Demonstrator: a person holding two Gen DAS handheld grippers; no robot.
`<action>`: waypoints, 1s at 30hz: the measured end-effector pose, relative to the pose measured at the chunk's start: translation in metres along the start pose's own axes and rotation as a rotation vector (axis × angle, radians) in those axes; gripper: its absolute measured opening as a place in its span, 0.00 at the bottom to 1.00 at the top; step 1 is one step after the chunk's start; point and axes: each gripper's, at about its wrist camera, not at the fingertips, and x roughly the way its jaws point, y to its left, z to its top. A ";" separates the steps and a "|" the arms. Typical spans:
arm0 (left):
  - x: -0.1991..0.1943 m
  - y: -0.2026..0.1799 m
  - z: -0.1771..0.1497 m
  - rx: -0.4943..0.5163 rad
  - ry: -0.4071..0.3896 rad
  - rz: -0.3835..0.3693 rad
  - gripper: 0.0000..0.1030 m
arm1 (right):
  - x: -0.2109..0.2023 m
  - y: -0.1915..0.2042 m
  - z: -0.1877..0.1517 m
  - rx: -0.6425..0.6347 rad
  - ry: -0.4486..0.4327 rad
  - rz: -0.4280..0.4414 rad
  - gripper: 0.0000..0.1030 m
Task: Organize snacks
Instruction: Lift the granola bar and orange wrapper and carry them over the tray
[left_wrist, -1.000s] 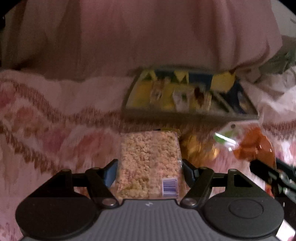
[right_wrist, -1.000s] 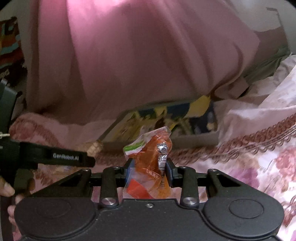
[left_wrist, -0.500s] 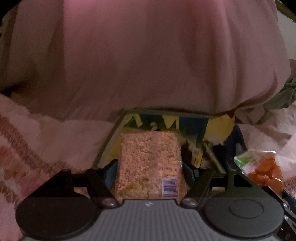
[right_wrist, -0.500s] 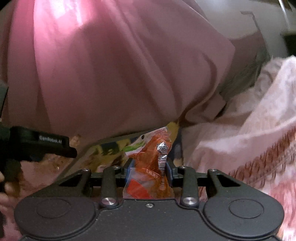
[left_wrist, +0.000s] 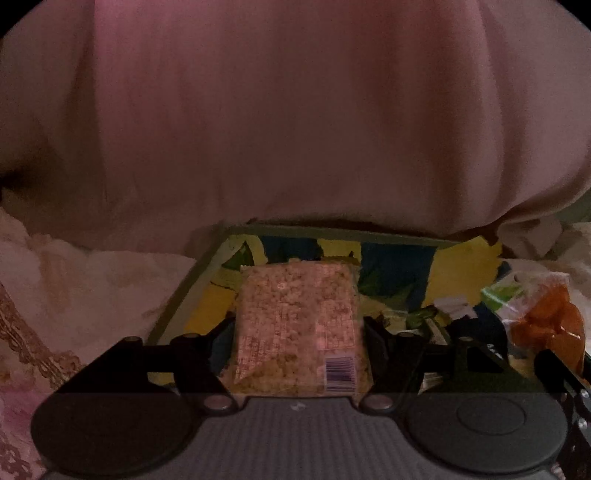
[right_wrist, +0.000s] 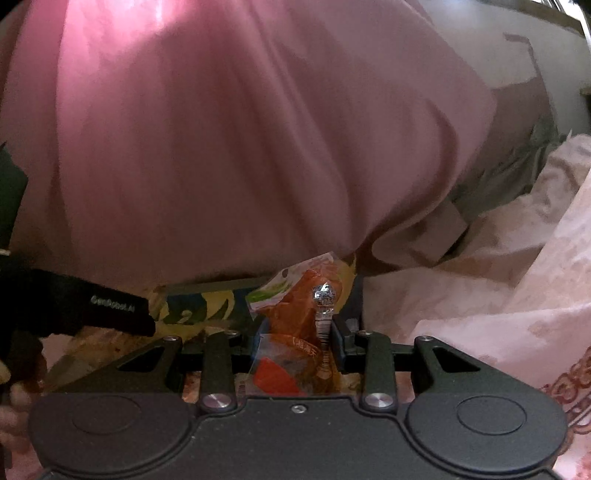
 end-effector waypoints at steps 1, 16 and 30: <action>0.004 0.000 -0.001 0.000 0.005 0.001 0.73 | 0.005 -0.001 -0.001 0.009 0.011 -0.002 0.36; 0.018 -0.003 -0.001 0.073 0.026 -0.009 0.73 | 0.029 -0.009 -0.006 0.014 0.092 -0.007 0.37; 0.005 0.001 0.003 0.051 0.015 -0.062 0.81 | 0.003 -0.003 0.006 -0.026 0.031 -0.014 0.60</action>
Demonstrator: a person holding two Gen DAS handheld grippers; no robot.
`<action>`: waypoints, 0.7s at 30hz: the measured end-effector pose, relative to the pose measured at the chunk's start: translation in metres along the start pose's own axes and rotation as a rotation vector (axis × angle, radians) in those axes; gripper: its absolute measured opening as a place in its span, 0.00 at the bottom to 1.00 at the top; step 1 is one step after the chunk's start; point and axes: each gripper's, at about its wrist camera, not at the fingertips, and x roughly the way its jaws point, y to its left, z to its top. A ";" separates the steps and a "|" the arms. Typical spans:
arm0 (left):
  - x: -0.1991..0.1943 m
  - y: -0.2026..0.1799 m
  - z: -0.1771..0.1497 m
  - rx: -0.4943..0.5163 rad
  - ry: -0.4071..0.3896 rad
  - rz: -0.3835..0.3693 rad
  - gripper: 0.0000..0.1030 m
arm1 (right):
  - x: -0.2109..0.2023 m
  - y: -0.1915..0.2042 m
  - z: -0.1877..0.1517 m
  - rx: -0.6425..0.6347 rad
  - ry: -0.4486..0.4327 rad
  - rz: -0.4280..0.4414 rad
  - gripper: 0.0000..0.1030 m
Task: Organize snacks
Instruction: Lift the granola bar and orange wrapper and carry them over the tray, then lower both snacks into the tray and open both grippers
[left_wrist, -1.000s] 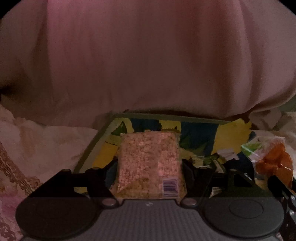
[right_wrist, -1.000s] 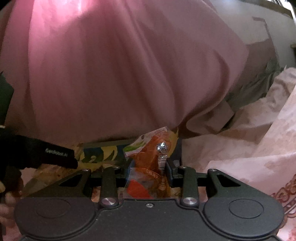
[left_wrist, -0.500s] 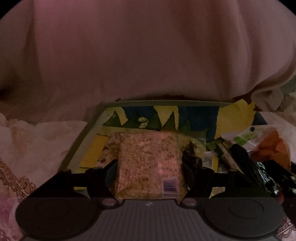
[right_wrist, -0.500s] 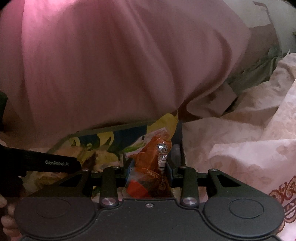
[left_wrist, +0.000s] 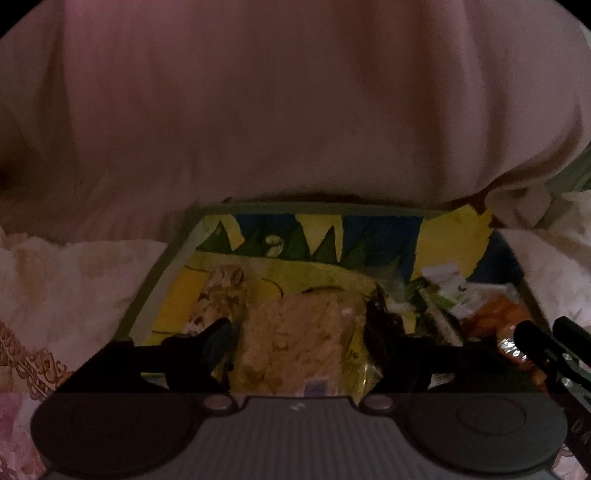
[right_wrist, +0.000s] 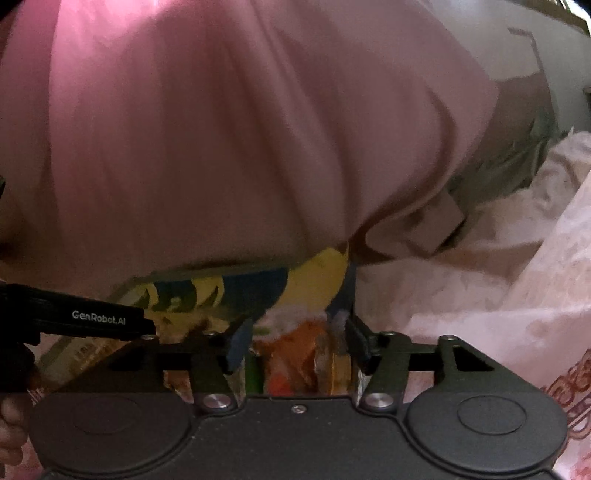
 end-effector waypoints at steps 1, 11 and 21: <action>-0.005 0.001 0.001 -0.004 -0.010 -0.006 0.82 | -0.004 0.001 0.002 -0.003 -0.008 0.001 0.63; -0.063 0.017 -0.001 -0.020 -0.099 0.004 0.99 | -0.063 0.000 0.023 0.030 -0.099 0.011 0.92; -0.138 0.042 -0.024 -0.068 -0.157 0.023 0.99 | -0.124 0.013 0.030 -0.039 -0.154 0.032 0.99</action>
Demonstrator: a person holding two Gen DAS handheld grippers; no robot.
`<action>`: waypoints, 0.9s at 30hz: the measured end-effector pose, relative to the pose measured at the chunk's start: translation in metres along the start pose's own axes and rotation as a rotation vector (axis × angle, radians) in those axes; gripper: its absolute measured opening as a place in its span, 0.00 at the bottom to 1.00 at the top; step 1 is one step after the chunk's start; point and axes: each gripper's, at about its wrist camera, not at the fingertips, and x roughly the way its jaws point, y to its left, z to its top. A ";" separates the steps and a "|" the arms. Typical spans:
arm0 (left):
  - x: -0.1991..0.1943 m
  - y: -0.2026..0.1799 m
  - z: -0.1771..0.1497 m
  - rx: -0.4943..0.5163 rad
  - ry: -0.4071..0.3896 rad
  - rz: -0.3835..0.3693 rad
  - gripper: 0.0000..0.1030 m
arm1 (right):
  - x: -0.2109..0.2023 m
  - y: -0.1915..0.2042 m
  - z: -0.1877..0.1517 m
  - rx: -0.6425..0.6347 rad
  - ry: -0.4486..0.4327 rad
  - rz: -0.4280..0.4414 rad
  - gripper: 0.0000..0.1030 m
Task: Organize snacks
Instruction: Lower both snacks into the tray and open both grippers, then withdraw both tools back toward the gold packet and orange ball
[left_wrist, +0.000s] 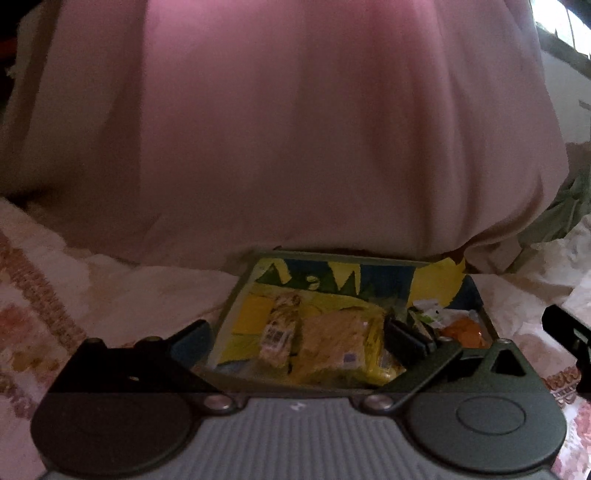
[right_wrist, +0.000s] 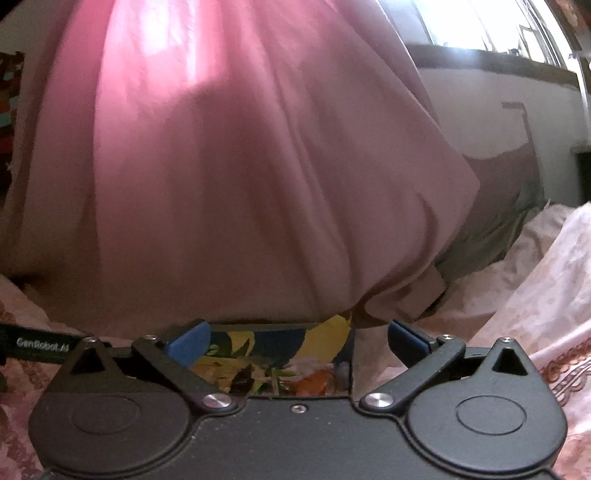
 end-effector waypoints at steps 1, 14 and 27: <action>-0.007 0.003 -0.003 -0.007 -0.002 0.002 0.99 | -0.008 0.002 0.001 -0.002 -0.006 0.003 0.99; -0.074 0.045 -0.057 -0.092 0.036 0.015 1.00 | -0.081 0.030 -0.010 -0.037 0.014 0.037 0.99; -0.116 0.076 -0.114 -0.096 0.089 0.054 1.00 | -0.125 0.064 -0.046 -0.119 0.131 0.034 0.99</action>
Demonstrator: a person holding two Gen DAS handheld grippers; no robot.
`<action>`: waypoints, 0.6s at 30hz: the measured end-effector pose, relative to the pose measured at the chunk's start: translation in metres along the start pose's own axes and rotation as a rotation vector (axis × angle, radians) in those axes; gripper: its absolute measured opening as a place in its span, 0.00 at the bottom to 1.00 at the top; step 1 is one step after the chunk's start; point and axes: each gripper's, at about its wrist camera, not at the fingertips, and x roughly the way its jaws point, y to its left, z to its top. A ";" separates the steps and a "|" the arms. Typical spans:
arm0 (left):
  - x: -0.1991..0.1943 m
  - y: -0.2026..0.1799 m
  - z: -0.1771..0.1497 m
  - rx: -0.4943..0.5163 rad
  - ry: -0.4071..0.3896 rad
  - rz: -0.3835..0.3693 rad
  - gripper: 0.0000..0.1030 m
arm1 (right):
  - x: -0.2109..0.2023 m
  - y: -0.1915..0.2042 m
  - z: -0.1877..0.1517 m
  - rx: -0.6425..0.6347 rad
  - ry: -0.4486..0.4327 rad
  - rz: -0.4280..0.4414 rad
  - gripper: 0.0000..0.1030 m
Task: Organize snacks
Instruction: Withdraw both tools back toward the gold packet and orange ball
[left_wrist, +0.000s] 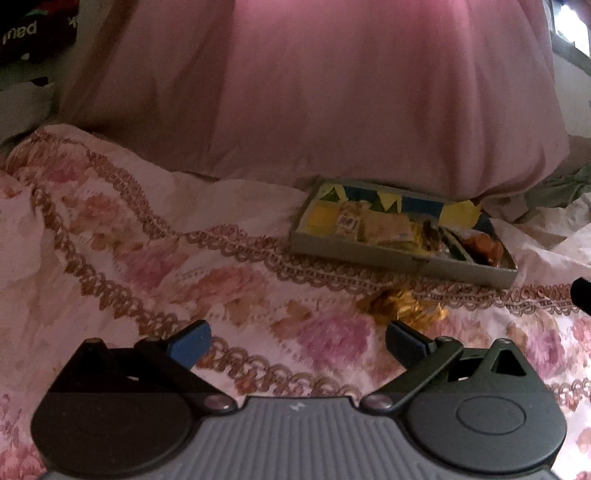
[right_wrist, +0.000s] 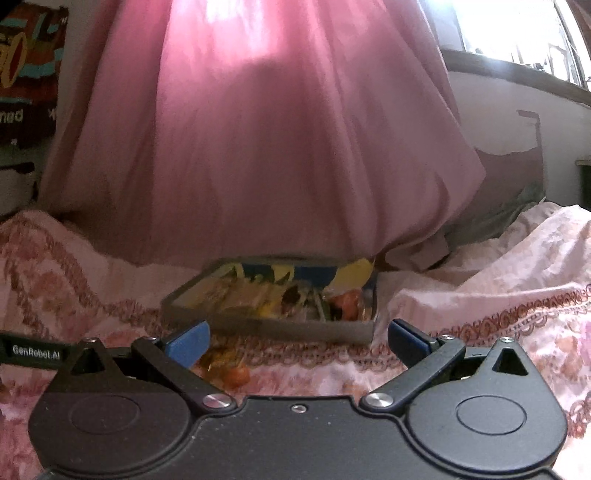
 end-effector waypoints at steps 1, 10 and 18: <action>-0.003 0.003 -0.002 -0.003 0.002 -0.003 1.00 | -0.002 0.003 -0.003 -0.004 0.012 0.001 0.99; -0.006 0.018 -0.011 -0.011 0.025 -0.005 1.00 | -0.003 0.029 -0.024 -0.064 0.096 0.027 0.99; 0.005 0.031 -0.016 -0.046 0.045 0.011 1.00 | 0.013 0.041 -0.032 -0.067 0.152 0.062 0.99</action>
